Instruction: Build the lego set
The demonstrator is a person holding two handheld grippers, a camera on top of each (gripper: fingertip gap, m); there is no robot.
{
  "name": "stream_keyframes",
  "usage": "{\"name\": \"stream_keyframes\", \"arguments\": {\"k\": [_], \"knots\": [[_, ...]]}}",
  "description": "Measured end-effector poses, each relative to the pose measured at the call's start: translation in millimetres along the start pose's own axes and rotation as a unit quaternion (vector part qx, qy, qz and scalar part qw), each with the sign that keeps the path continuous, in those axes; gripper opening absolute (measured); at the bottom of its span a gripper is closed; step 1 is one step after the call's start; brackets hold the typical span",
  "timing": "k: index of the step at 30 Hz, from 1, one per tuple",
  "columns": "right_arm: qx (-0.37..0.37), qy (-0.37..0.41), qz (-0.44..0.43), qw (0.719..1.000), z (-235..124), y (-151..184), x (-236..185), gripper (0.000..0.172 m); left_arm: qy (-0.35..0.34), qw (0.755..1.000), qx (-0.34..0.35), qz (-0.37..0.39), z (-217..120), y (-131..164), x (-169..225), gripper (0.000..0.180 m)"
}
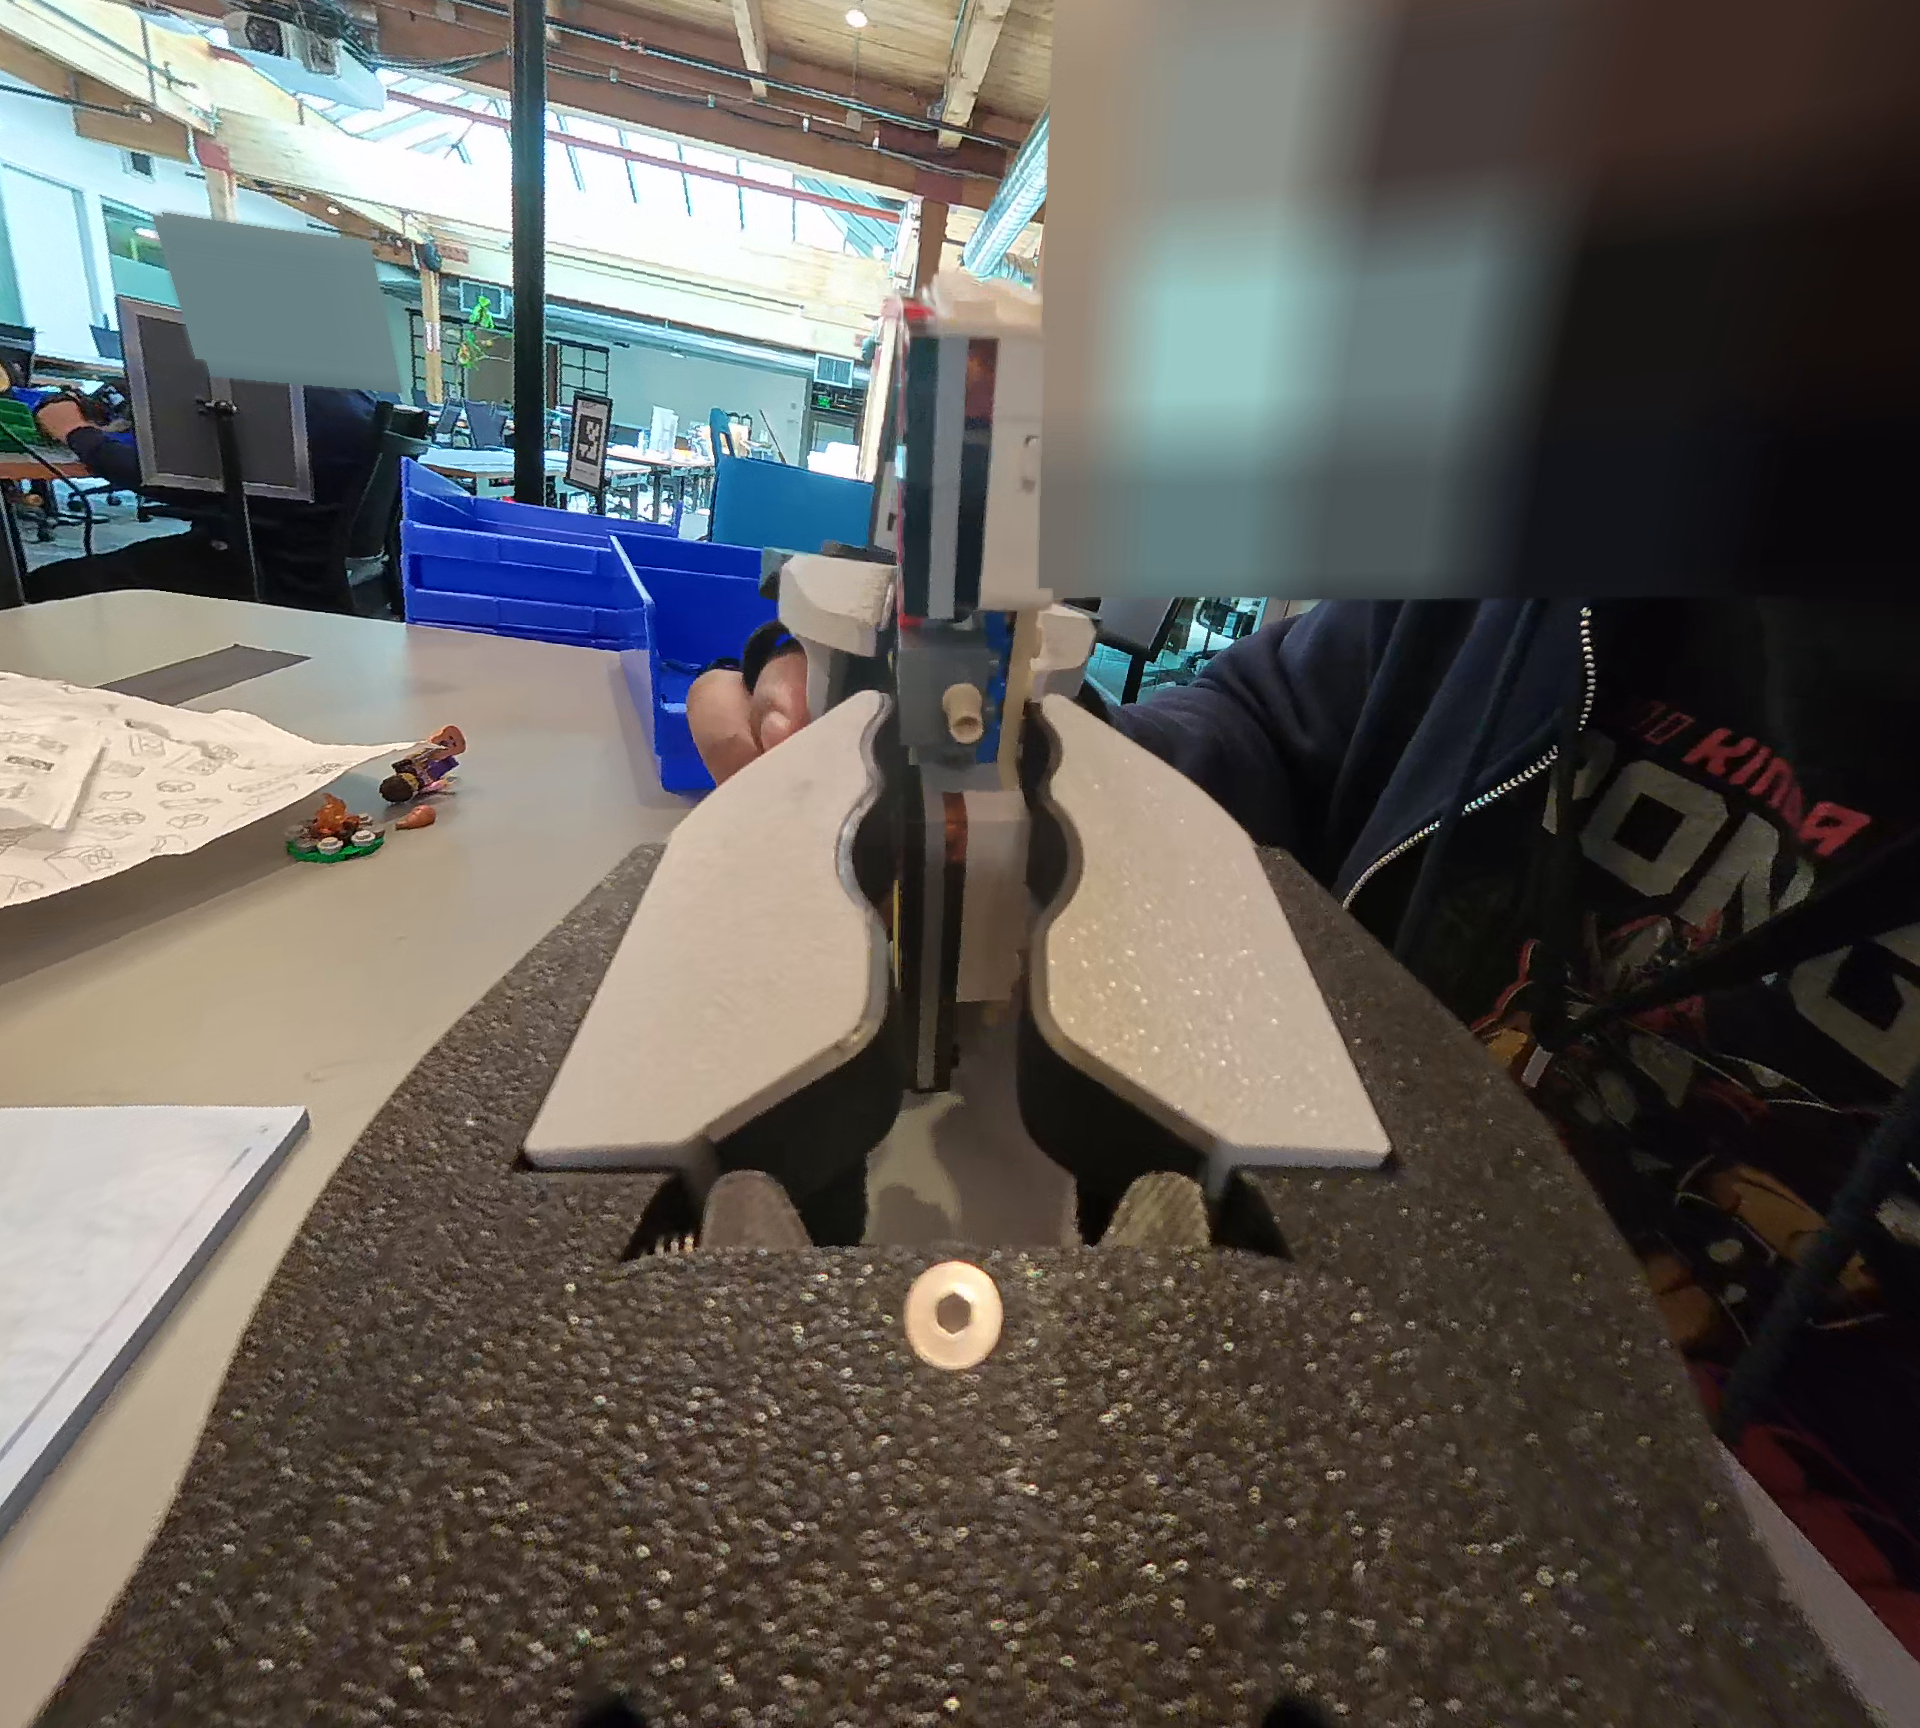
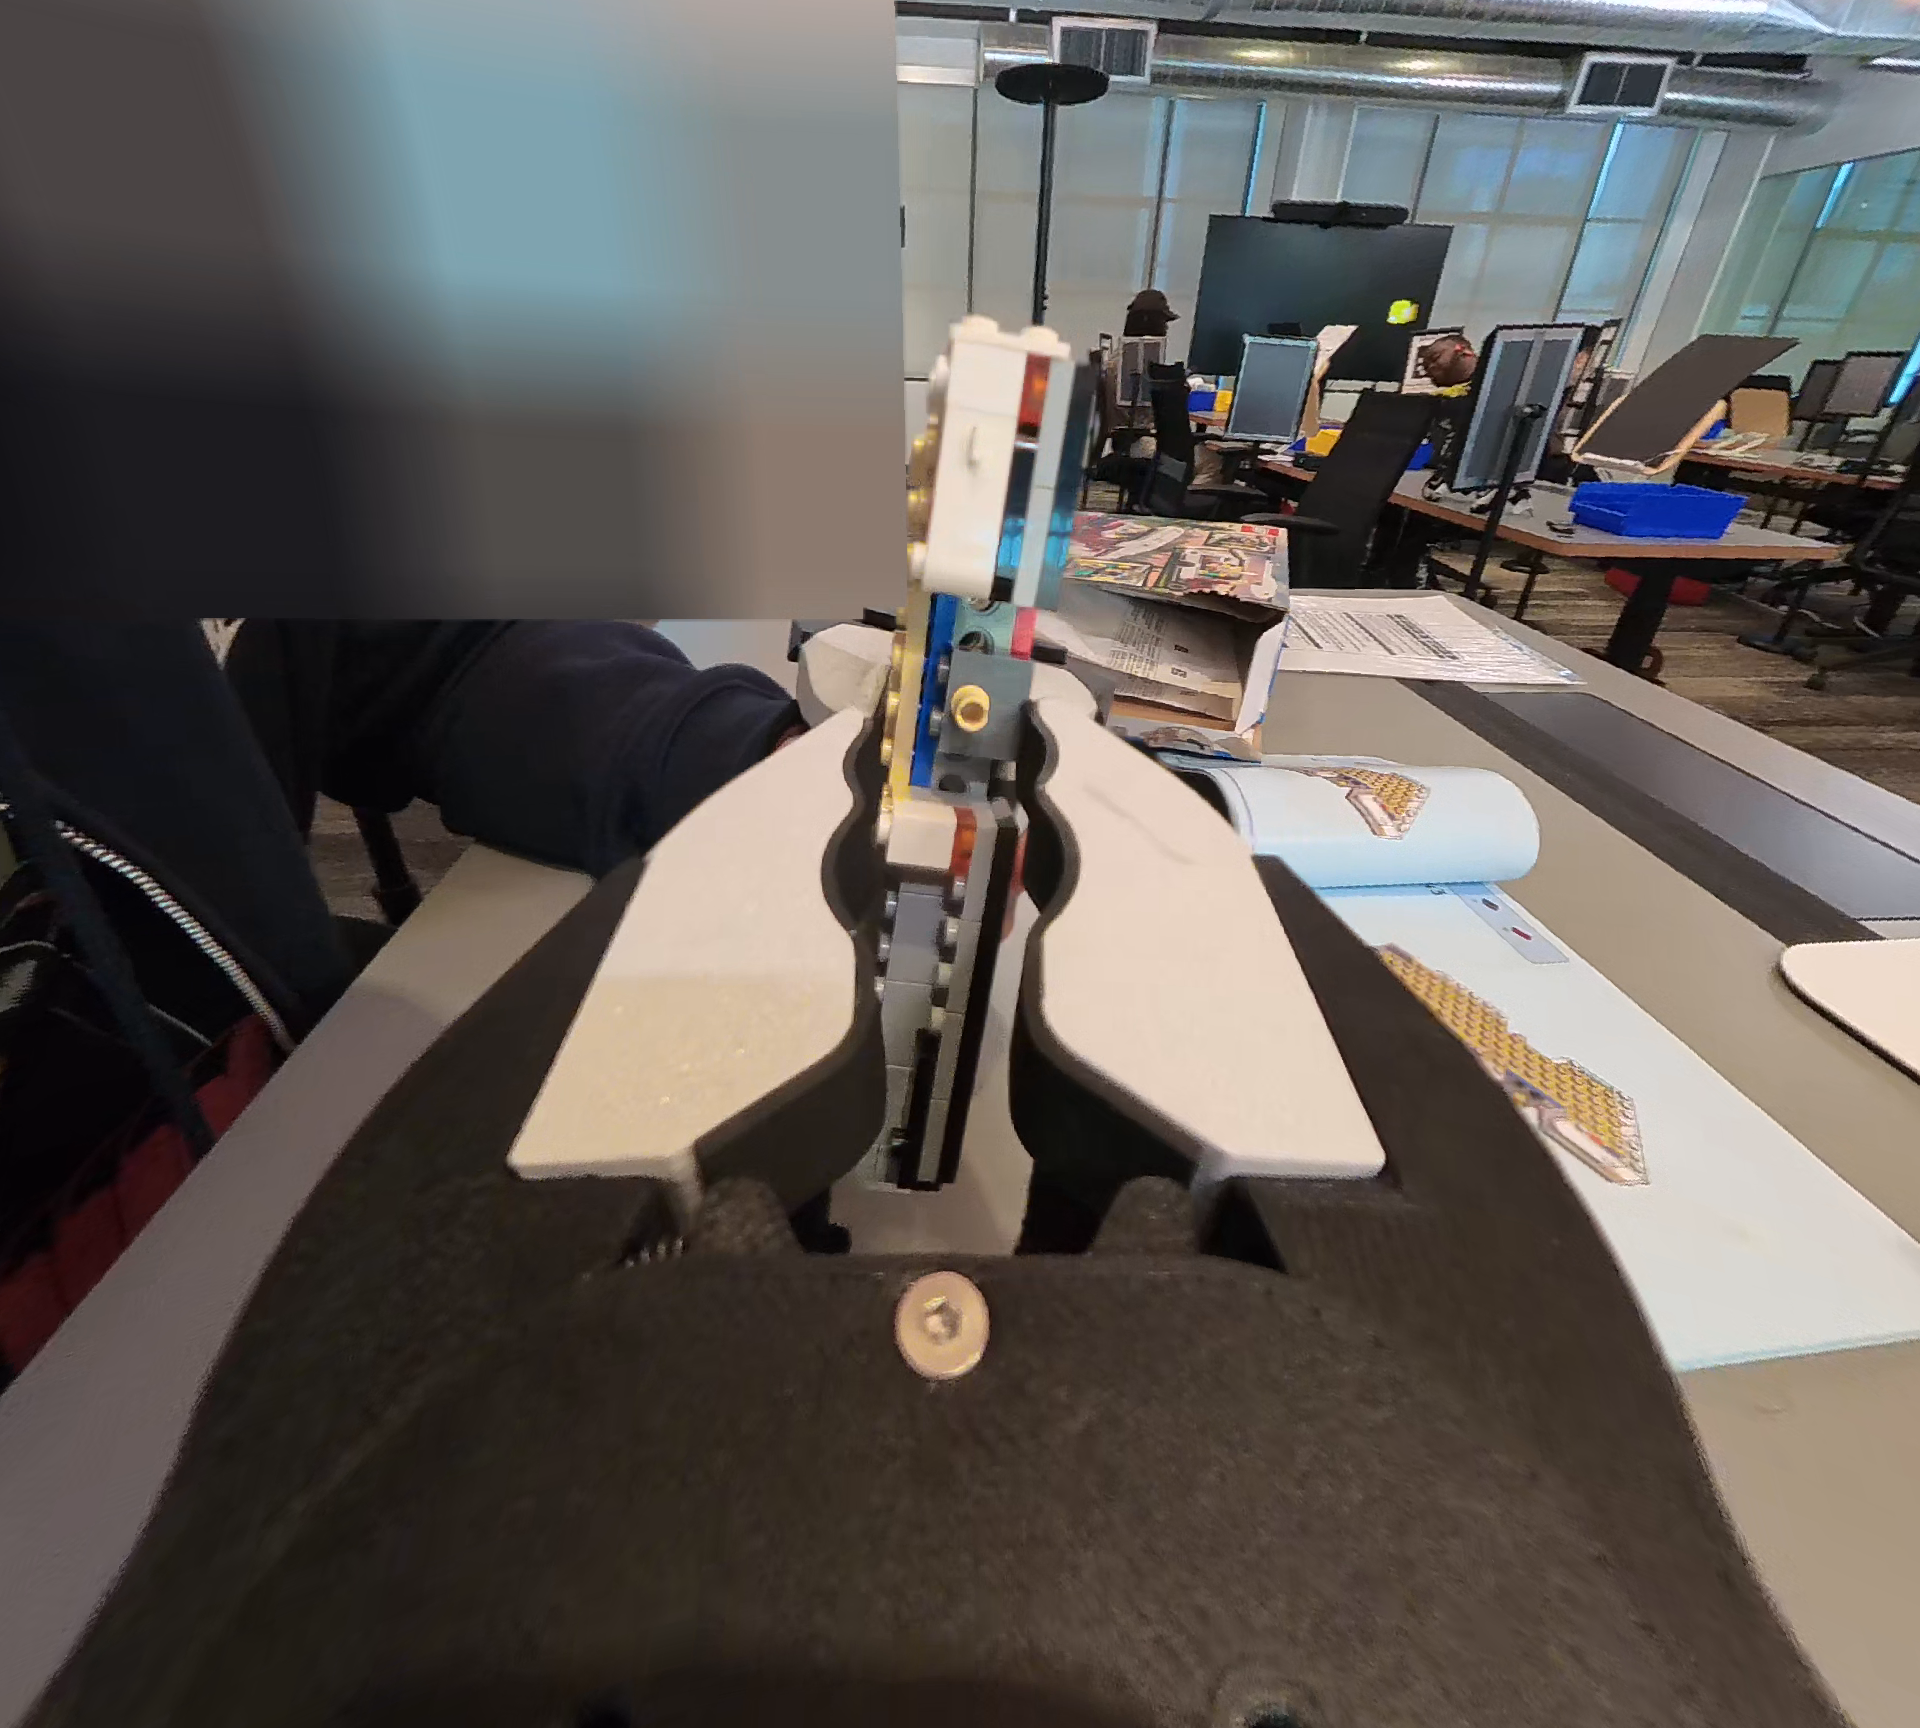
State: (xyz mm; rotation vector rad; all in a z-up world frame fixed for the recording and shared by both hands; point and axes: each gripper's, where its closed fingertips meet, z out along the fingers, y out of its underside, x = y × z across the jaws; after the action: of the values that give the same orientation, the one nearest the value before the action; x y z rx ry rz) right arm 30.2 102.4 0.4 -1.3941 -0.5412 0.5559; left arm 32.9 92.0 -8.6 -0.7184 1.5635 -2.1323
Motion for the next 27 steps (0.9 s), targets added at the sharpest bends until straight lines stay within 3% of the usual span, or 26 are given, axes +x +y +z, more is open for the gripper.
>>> {"name": "stream_keyframes", "arguments": {"k": [27], "knots": [[0.028, -0.014, 0.047, 0.998, -3.0, -5.1, 3.4, 0.023, -0.008, 1.0, -0.015, -0.016, 2.3, 5.2, -3.2, 0.022]]}}
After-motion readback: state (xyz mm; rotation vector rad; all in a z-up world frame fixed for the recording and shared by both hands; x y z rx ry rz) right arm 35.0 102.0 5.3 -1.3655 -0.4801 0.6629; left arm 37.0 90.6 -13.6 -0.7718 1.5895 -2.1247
